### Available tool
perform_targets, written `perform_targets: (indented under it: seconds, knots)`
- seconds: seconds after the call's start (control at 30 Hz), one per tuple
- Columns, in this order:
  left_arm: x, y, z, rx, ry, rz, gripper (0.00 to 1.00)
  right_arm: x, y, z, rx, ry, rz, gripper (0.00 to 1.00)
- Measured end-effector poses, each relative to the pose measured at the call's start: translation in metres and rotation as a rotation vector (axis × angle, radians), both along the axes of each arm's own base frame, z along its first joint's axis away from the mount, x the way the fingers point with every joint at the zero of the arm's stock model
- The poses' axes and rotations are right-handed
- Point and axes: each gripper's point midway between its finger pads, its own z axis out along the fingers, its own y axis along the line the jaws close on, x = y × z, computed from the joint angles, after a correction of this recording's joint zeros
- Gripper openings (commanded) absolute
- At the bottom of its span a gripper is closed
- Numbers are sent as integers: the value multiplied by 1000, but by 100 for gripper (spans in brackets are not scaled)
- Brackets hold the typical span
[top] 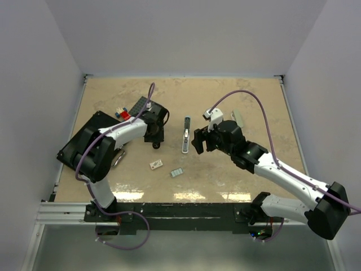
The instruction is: Load the staples into the stapler
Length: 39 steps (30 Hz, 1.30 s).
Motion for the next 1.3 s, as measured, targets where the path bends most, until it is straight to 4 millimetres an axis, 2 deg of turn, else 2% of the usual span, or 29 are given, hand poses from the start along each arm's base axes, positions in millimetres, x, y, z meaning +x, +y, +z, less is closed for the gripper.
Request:
perform_targets:
  seconds: [0.27, 0.47, 0.53, 0.63, 0.77, 0.8, 0.9, 1.0, 1.13, 1.3]
  knots:
    - [-12, -8, 4, -46, 66, -3, 77, -2, -1, -12, -60, 69, 2, 82]
    - [-15, -27, 11, -161, 69, -2, 87, -14, -3, -23, -78, 145, 10, 81]
    - [-18, -34, 17, -216, 62, -3, 88, -19, -1, -27, -83, 174, 12, 80]
    - [-23, -39, 28, -282, 38, 1, 90, -32, 14, -36, -98, 224, 39, 80]
    - [-25, -41, 56, -347, -34, 0, 90, -61, 46, -56, -153, 310, 98, 77]
    - [-26, -39, 62, -353, -55, 2, 90, -66, 52, -60, -163, 327, 106, 72]
    - [-31, -26, 83, -357, -147, 17, 90, -81, 71, -74, -189, 393, 113, 63]
    - [-38, -1, 101, -318, -261, 39, 90, -85, 80, -84, -211, 436, 86, 57]
    - [-48, 45, 134, -231, -483, 74, 91, -85, 92, -93, -241, 480, 47, 45]
    - [-58, 95, 187, -138, -801, 125, 91, -85, 106, -106, -277, 509, 27, 40]
